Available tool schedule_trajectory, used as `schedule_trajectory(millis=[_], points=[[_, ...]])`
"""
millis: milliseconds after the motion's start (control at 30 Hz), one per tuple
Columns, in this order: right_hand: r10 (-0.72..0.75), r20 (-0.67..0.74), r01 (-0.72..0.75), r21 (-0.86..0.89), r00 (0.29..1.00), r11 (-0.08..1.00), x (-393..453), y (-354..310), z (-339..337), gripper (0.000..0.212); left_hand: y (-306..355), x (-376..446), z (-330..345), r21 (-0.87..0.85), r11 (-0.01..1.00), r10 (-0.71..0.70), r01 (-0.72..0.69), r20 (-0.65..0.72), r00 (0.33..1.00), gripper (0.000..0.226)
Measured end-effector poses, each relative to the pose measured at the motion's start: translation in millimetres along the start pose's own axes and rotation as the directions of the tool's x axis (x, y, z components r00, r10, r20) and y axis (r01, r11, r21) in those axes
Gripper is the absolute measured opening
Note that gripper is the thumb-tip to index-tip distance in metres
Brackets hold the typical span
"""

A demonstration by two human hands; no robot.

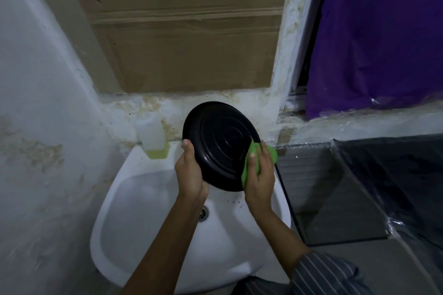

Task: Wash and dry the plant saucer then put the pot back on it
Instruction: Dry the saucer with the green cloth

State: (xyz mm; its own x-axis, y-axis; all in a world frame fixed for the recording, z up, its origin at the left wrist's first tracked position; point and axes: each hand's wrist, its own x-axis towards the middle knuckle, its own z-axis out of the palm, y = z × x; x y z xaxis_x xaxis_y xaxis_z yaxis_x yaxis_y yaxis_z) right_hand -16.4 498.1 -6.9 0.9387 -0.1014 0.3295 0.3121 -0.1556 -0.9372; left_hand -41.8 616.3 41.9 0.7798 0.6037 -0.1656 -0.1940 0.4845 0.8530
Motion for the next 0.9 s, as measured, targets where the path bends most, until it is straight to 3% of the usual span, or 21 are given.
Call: schedule_trajectory(millis=[133, 233, 400, 467, 567, 667, 733, 833, 900], points=[[0.253, -0.039, -0.248, 0.104, 0.967, 0.963, 37.5, -0.1, -3.3, 0.039, 5.4, -2.4, -3.7, 0.067, 0.997, 0.032, -0.034, 0.025, 0.999, 0.031], [0.258, -0.025, -0.257, 0.027, 0.966, 0.966, 64.4, -1.3, -8.4, 0.031, 6.7, -6.9, -3.7, 0.181, 0.980, 0.068, -0.083, 0.087, 0.994, 0.032], [0.027, 0.013, -0.024, -0.174, 1.000, 0.984, 68.8, -17.6, -0.4, 0.024, 2.0, -12.1, 2.9, 0.403, 0.909, 0.051, -0.110, 0.154, 0.987, 0.038], [-0.079, 0.104, 0.098, -0.197, 0.992, 0.975, 58.4, -29.4, 7.3, 0.022, 4.2, -10.3, 7.3, 0.450, 0.884, 0.066, -0.131, 0.159, 0.985, 0.038], [-0.265, 0.281, 0.313, -0.142, 0.922, 0.939, 40.1, -41.6, 16.2, 0.029, 14.0, -3.8, 9.7, 0.435, 0.882, 0.100, -0.182, 0.206, 0.974, 0.037], [-0.369, 0.357, 0.442, -0.148, 0.858, 0.885, 34.2, -42.4, 24.3, 0.033, 20.1, 3.6, 6.6, 0.463, 0.865, 0.101, -0.193, 0.216, 0.971, 0.056], [-0.331, 0.324, 0.382, -0.106, 0.886, 0.918, 41.9, -41.5, 25.8, 0.032, 20.0, 1.9, 7.1, 0.459, 0.866, 0.101, -0.200, 0.231, 0.968, 0.056], [-0.121, 0.192, 0.144, -0.112, 0.974, 0.983, 61.8, -35.5, 20.5, 0.025, 17.1, -7.1, 7.8, 0.382, 0.901, 0.097, -0.206, 0.285, 0.954, 0.040], [0.009, 0.150, 0.011, -0.133, 0.989, 0.991, 71.3, -27.0, 15.3, 0.025, 14.6, -9.8, 5.1, 0.448, 0.857, 0.139, -0.253, 0.273, 0.952, 0.035]])
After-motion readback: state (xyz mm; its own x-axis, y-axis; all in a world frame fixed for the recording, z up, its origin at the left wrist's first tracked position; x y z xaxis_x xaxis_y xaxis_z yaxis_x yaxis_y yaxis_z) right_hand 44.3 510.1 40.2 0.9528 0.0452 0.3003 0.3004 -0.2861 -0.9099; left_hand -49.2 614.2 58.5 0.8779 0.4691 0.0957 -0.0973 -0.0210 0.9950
